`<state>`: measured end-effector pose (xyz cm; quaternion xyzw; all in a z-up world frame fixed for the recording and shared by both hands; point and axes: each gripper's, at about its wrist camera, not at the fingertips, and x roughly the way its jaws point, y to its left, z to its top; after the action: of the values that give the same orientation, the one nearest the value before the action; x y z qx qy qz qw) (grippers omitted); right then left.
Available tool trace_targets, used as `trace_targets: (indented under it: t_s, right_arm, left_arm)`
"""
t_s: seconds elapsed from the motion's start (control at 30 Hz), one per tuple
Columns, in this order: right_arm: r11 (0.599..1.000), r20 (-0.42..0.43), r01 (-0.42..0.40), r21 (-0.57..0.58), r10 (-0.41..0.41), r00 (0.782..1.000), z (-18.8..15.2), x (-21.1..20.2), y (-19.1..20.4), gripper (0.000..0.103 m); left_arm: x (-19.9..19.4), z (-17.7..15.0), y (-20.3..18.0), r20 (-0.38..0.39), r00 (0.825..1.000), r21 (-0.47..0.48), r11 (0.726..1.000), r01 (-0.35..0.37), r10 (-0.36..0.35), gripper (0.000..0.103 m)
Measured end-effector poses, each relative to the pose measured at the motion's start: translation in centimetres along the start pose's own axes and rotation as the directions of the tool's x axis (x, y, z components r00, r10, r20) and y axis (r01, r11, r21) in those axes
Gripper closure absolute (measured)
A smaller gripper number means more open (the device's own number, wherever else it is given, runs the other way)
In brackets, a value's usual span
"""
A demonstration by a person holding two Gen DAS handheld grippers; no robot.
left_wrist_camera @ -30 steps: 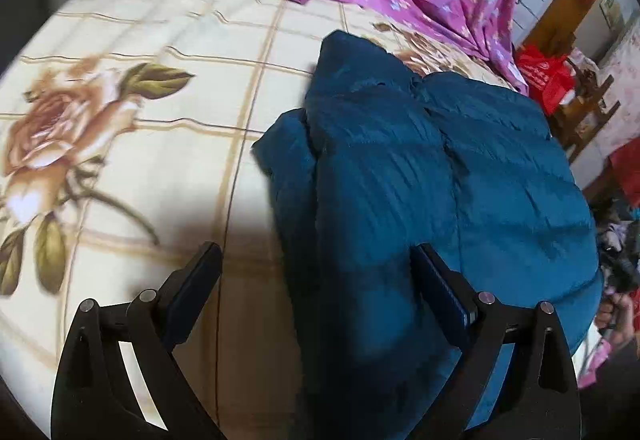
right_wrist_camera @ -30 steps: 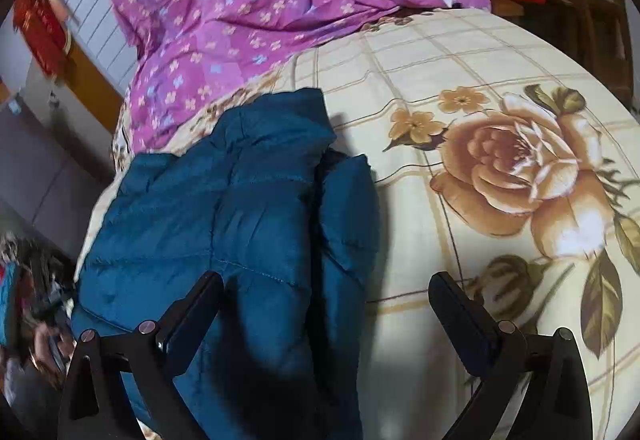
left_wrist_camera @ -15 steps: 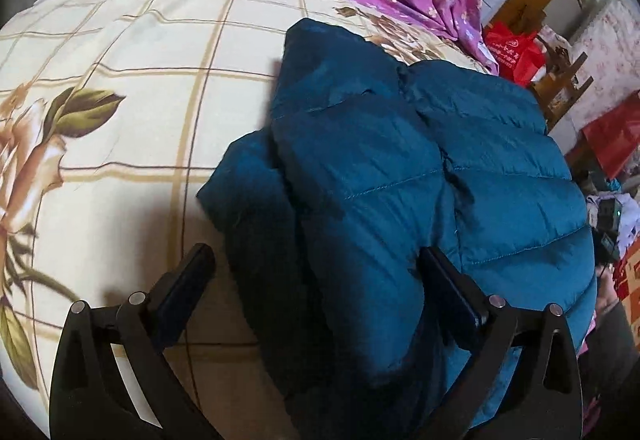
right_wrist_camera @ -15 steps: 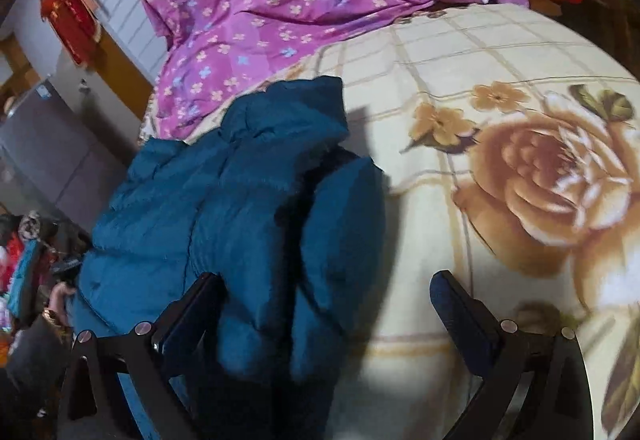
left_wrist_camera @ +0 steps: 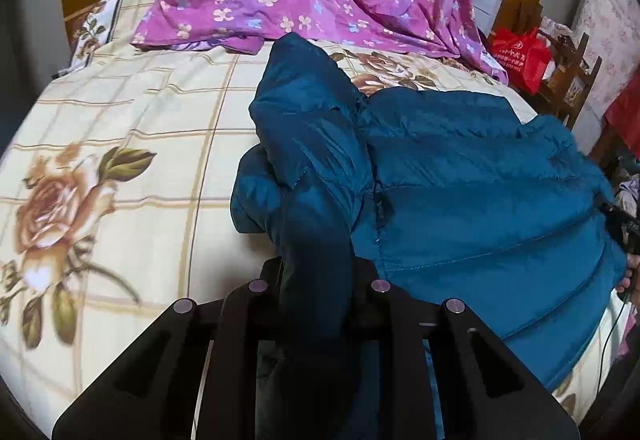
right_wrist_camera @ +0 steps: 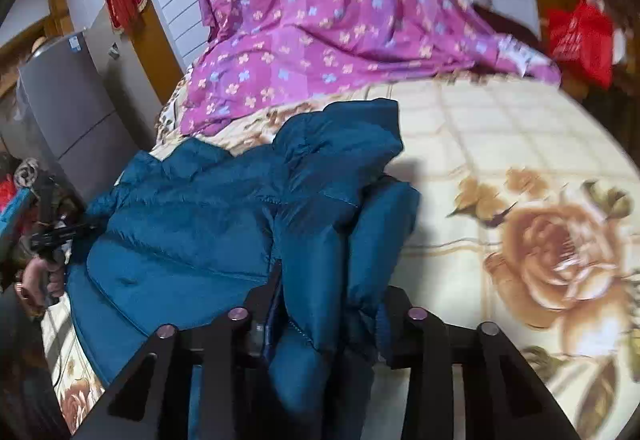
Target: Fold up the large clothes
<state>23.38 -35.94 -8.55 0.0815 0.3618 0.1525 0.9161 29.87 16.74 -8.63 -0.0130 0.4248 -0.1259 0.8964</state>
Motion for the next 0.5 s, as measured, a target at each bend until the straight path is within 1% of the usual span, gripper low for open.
trace_targets:
  t_s: [0.03, 0.17, 0.23, 0.3, 0.33, 0.4, 0.43, 0.47, 0.5]
  right_arm:
    - [1.000, 0.003, 0.001, 0.003, -0.001, 1.000, 0.2, -1.2, 0.6, 0.069]
    - [1.000, 0.004, 0.000, 0.014, 0.000, 1.000, 0.1, -4.5, 1.2, 0.069]
    - [1.000, -0.011, 0.013, 0.015, -0.012, 1.000, -0.8, -5.9, 1.4, 0.069]
    - [0.999, -0.029, 0.010, 0.034, -0.009, 1.000, -2.2, -6.7, 1.2, 0.069]
    - [0.999, -0.037, 0.001, 0.043, 0.000, 0.999, -2.8, -6.9, 1.0, 0.069]
    - [0.997, -0.047, -0.023, 0.068, 0.026, 0.999, -4.0, -6.9, 0.8, 0.067]
    - [0.995, -0.049, -0.025, 0.096, 0.030, 0.998, -4.4, -6.9, 0.5, 0.063]
    - [0.992, -0.055, -0.018, 0.128, 0.025, 0.998, -4.6, -6.8, 0.3, 0.053]
    - [0.984, -0.058, -0.005, 0.177, 0.016, 0.998, -4.7, -7.1, -0.1, 0.049]
  left_arm:
    - [-0.8, -0.3, -0.2, -0.004, 1.000, 0.003, 1.000, -0.006, 0.006, 0.087]
    - [-3.8, -2.4, -1.4, -0.044, 0.999, 0.008, 1.000, 0.013, -0.012, 0.087]
    - [-4.9, -3.7, -1.9, -0.057, 0.998, 0.010, 1.000, 0.023, -0.022, 0.087]
    - [-5.4, -4.6, -2.4, -0.052, 0.998, 0.021, 1.000, 0.020, -0.019, 0.087]
    - [-5.2, -4.8, -2.3, -0.055, 0.998, 0.013, 1.000, 0.011, -0.010, 0.084]
    - [-4.0, -5.0, -1.9, -0.087, 0.996, -0.010, 1.000, -0.002, 0.002, 0.076]
    - [-3.3, -5.1, -1.4, -0.111, 0.994, -0.036, 0.999, -0.012, 0.008, 0.066]
    - [-2.8, -5.2, -0.8, -0.130, 0.991, -0.074, 0.997, -0.030, 0.020, 0.057]
    - [-2.7, -5.3, -0.3, -0.139, 0.990, -0.099, 0.995, -0.031, 0.017, 0.057]
